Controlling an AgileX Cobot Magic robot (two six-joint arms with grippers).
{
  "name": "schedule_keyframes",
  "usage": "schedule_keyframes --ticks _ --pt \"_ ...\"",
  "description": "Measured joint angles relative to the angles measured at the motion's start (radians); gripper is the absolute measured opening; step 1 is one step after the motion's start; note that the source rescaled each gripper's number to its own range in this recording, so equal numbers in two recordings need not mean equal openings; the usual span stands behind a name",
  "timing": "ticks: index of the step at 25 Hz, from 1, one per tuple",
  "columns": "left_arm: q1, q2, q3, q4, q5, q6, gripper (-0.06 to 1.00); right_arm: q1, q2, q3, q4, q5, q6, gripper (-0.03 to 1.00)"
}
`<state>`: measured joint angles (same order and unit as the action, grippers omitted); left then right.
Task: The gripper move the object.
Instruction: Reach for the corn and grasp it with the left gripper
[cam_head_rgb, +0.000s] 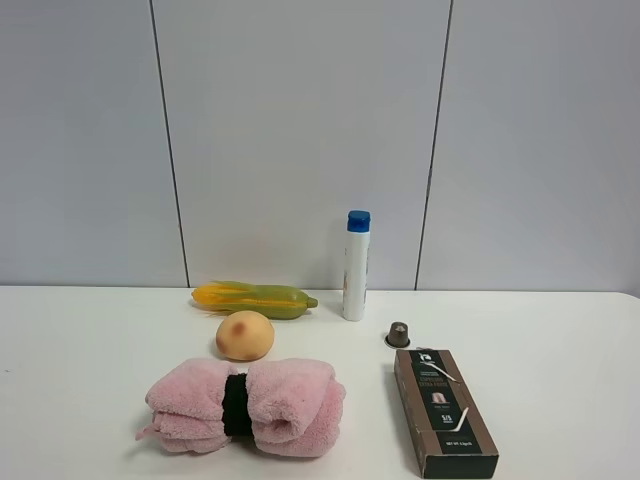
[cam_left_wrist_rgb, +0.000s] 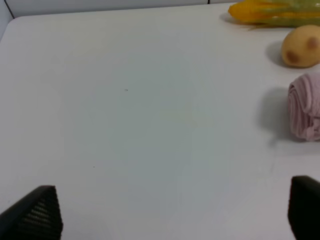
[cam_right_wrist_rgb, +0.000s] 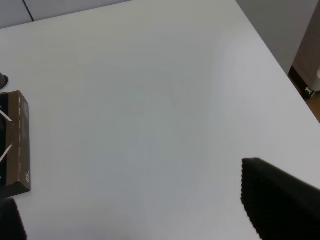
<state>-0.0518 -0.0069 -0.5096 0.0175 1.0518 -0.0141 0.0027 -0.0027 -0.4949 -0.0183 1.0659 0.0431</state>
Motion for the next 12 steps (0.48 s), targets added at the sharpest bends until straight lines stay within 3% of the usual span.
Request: schedule_keyframes --ticks 1,12 --pt "0.0 0.0 0.0 0.0 0.0 0.0 0.92 0.0 0.0 0.0 0.0 0.0 0.0 1.0" --pt "0.0 0.0 0.0 0.0 0.0 0.0 0.92 0.0 0.0 0.0 0.0 0.0 0.0 1.0"
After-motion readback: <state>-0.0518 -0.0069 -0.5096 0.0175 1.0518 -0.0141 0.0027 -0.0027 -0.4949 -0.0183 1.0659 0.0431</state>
